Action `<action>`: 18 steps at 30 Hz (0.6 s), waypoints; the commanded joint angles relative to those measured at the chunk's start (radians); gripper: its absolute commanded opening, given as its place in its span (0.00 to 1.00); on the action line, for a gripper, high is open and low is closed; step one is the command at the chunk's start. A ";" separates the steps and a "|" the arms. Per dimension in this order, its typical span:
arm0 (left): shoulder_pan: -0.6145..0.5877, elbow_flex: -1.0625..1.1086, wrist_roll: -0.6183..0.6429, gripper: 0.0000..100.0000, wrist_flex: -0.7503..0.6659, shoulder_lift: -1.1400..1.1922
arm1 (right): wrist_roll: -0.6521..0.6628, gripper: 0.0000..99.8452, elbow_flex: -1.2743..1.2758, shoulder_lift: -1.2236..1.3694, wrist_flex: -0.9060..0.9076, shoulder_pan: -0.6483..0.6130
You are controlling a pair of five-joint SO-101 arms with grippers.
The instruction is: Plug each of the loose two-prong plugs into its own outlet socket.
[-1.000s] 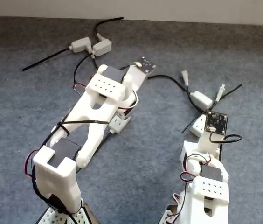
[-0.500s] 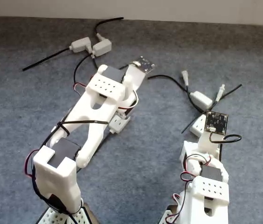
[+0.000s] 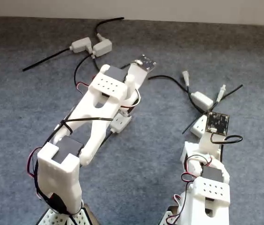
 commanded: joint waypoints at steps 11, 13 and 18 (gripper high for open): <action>0.031 0.001 0.005 0.01 0.049 -0.047 | -0.008 0.01 -0.005 -0.010 -0.019 0.008; 0.033 0.002 0.005 0.01 0.046 -0.047 | -0.008 0.01 -0.005 -0.010 -0.019 0.010; 0.027 -0.004 0.005 0.01 0.074 -0.048 | -0.008 0.01 -0.005 -0.010 -0.019 0.008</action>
